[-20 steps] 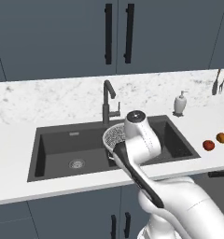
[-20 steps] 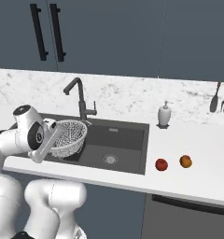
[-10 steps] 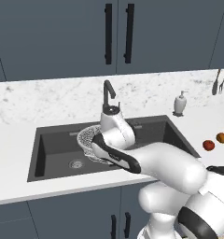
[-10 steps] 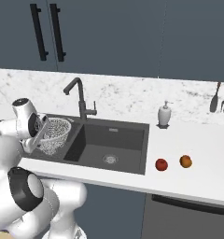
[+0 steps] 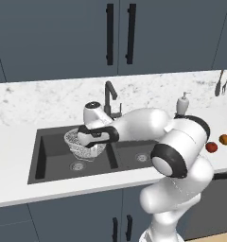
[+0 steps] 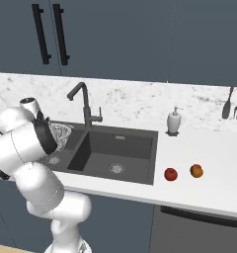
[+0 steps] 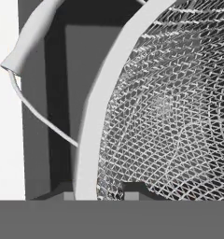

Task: Put the colander in the sink, put the peach, peach, apple in the colander, and turn on the sink faucet and pour water over the colander.

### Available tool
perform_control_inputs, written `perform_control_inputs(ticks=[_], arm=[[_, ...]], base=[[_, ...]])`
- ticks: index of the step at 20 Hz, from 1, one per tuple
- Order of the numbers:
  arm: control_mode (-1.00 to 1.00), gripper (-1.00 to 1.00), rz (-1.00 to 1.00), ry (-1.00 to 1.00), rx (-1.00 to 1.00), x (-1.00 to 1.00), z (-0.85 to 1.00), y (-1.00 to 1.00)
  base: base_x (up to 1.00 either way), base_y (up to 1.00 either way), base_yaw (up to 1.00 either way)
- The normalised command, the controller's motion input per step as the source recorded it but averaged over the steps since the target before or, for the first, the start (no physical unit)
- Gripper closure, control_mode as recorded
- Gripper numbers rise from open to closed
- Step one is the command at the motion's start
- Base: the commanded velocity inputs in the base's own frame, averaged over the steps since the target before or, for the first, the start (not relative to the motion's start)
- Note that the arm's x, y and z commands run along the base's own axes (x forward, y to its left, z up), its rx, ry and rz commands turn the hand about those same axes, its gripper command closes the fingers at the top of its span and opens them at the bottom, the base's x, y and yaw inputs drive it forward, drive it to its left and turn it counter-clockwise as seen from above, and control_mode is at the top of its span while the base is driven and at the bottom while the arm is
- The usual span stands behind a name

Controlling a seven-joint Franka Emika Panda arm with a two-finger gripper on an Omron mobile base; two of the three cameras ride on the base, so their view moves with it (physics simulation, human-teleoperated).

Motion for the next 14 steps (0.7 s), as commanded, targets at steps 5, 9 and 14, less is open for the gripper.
perform_control_inputs(ticks=[5,9,14], arm=[[-1.0,1.0,-0.06,0.0,0.0,0.48,-0.45,0.33],[-1.0,1.0,-0.02,0.0,0.0,0.39,-0.46,0.25],[-1.0,1.0,-0.06,0.0,0.0,0.45,-0.46,0.14]], base=[[0.0,0.0,0.0],[0.0,0.0,0.0],[0.0,0.0,0.0]])
